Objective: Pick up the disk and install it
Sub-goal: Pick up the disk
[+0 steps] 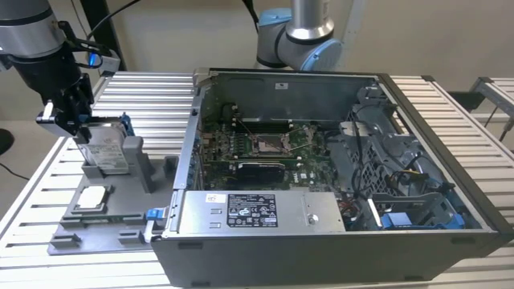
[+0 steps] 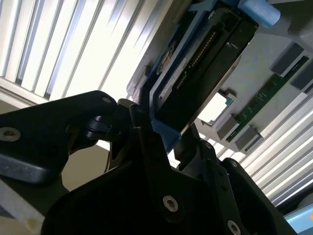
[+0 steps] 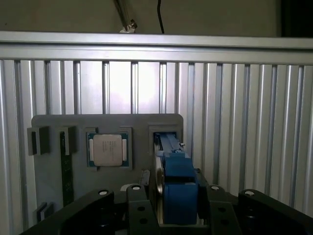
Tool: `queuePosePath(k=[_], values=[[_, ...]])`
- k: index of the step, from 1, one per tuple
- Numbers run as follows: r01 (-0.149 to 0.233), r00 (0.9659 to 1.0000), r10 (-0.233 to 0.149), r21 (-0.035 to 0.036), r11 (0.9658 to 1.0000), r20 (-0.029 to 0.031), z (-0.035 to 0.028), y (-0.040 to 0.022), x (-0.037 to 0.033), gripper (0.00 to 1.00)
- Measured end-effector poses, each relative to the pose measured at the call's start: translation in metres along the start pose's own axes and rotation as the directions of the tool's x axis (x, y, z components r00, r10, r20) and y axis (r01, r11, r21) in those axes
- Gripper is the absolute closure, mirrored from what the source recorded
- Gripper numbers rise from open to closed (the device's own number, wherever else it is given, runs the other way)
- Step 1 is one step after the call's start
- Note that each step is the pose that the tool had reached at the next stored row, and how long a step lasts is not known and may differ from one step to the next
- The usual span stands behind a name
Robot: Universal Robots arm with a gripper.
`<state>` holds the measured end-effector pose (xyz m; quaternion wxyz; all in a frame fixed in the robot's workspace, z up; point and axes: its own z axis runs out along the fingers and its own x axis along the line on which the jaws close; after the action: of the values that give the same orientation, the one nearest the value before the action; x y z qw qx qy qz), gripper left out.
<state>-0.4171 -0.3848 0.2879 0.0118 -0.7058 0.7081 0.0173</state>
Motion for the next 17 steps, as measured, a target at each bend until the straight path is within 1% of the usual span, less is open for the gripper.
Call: queuePosePath(k=[2,3,14,15,16,17], values=[[0.0,1.0,0.0,0.0,1.0,0.0,0.0,0.0,0.0,0.0],[0.0,1.0,0.0,0.0,1.0,-0.0001,0.0,0.0,0.0,1.0],[0.0,1.0,0.0,0.0001,1.0,0.0001,-0.0002,0.0003,0.0,1.0],[0.0,1.0,0.0,0.0,1.0,0.0014,-0.0003,0.0003,0.0,1.0],[0.0,1.0,0.0,-0.0003,1.0,0.0068,-0.0005,0.0003,0.0002,1.0],[0.0,0.9999,0.0,-0.0002,1.0,0.0171,-0.0004,0.0003,0.0003,1.0]])
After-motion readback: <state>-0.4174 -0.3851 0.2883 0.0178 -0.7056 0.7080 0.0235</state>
